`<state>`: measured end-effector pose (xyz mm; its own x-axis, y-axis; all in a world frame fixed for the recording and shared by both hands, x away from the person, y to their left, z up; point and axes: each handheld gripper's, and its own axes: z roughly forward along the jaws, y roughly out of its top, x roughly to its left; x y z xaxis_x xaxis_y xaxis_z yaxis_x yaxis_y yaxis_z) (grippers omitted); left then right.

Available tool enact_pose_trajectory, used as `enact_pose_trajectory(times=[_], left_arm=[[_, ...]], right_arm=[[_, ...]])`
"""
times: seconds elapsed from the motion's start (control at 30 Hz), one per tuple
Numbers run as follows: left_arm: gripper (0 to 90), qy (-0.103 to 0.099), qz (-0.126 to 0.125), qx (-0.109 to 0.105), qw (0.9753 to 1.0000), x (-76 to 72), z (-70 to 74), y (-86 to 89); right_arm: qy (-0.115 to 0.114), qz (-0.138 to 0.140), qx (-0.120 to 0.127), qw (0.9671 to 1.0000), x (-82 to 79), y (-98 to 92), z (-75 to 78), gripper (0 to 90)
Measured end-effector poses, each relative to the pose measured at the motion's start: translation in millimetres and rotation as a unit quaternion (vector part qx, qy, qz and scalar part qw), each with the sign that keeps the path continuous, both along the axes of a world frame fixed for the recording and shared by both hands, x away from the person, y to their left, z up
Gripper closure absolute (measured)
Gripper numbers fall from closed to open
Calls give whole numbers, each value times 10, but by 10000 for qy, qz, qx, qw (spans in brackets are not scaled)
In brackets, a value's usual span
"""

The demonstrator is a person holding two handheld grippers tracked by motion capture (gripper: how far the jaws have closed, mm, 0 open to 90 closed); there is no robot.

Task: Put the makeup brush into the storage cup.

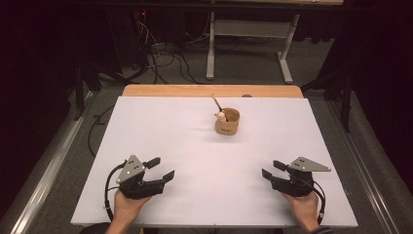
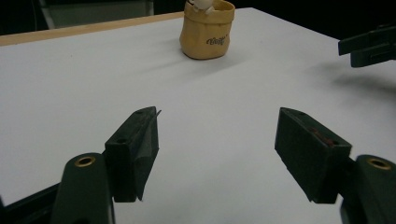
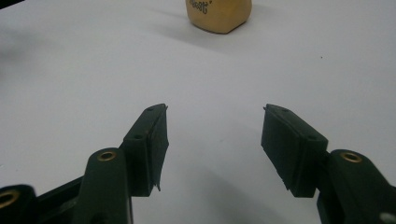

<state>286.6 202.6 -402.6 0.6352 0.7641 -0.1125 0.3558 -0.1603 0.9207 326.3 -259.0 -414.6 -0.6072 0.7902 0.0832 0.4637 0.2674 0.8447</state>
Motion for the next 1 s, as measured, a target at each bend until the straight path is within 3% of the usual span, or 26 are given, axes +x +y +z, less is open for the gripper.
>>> enact_pose_trajectory(times=[0.7,1.0], left_arm=[[309,55,108,-20,9999,60,-16,36],[309,94,184,-118,9997,97,-23,71]], right_arm=[[-3,-99,79,9999,-42,-31,-46,403],[-119,-126,154,9997,-67,-34,-48,373]])
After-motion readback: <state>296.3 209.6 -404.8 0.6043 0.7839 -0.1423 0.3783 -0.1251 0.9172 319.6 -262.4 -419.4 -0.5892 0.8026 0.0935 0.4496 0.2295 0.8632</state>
